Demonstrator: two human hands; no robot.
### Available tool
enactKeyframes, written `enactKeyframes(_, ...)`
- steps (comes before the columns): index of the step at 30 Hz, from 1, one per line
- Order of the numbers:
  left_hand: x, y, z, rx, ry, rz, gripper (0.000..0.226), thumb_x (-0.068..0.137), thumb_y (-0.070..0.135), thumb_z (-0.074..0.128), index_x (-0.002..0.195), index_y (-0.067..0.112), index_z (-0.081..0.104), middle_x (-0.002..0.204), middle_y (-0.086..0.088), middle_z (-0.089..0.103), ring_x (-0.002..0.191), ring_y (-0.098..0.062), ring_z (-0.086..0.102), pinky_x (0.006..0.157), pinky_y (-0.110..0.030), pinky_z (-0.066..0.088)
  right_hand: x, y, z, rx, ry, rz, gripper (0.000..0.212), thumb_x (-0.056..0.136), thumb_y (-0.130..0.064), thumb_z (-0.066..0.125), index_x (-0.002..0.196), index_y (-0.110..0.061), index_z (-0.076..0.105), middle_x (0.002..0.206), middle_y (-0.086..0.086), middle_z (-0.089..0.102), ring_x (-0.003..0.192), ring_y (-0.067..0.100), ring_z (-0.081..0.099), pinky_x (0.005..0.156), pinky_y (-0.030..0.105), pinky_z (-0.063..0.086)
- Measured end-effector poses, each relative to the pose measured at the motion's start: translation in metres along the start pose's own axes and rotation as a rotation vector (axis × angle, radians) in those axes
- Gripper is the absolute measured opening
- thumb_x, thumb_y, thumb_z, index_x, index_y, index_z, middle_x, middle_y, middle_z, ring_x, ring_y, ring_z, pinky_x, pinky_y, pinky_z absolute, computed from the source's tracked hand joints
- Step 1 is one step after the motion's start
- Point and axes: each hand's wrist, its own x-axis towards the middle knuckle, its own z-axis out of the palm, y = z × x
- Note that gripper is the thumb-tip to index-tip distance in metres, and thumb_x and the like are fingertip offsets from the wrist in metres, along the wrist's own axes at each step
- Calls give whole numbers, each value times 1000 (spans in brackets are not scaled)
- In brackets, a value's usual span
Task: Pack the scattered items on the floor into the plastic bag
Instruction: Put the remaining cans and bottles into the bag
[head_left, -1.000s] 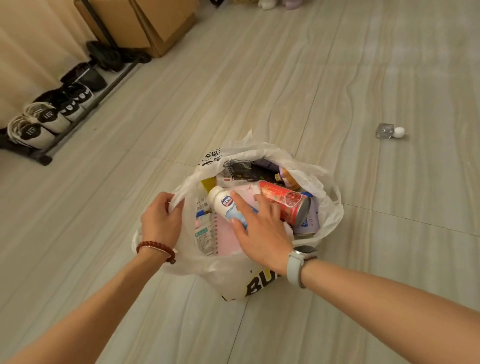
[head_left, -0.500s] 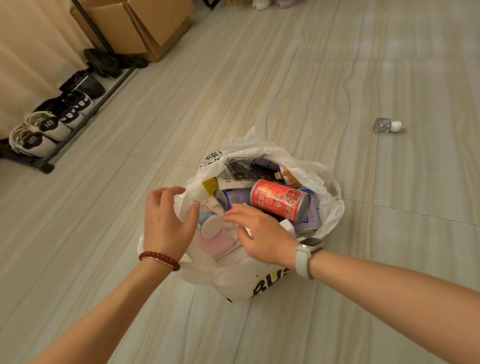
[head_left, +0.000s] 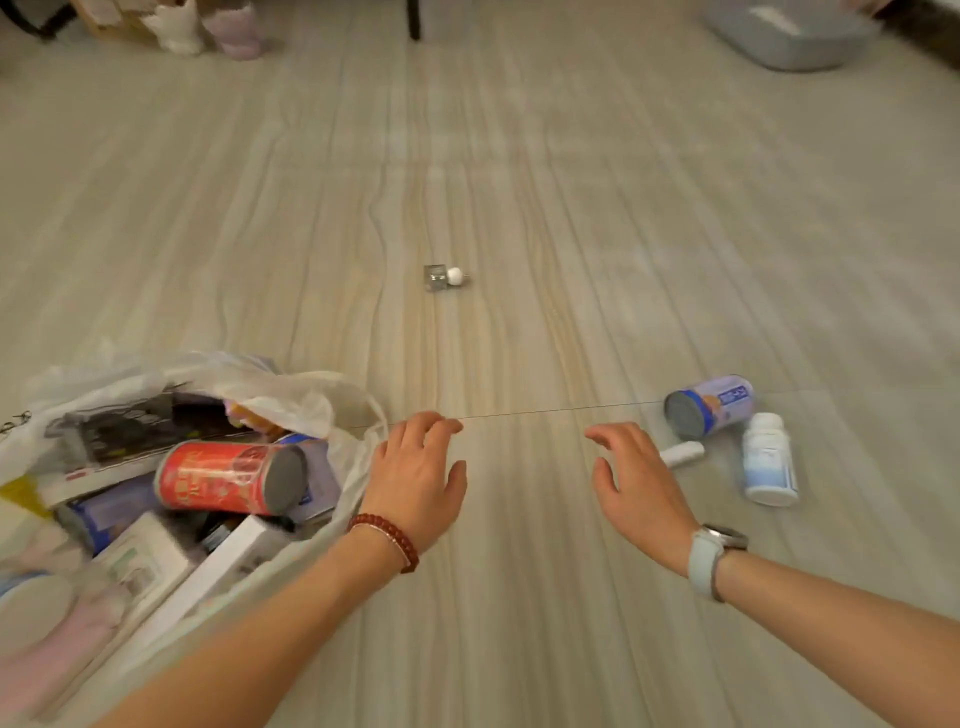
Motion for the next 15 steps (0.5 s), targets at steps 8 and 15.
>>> enactKeyframes(8,36,115,117,-95,-330,63,57,92,25,40,143,18,14,150,-4,19,136,-22,20,107,-36,29,8,129,-61,-157,303,753,58,82,-27,62,128,-1,39,129,27,42,118,41,40,93,45,36)
enactKeyframes(15,64,147,178,204,-333,243,75,74,42,65,137,23,31,145,-2,35,129,-25,38,91,-45,41,18,152,-34,77,273,1009,57,83,-27,59,124,8,40,127,30,46,117,42,46,95,43,38)
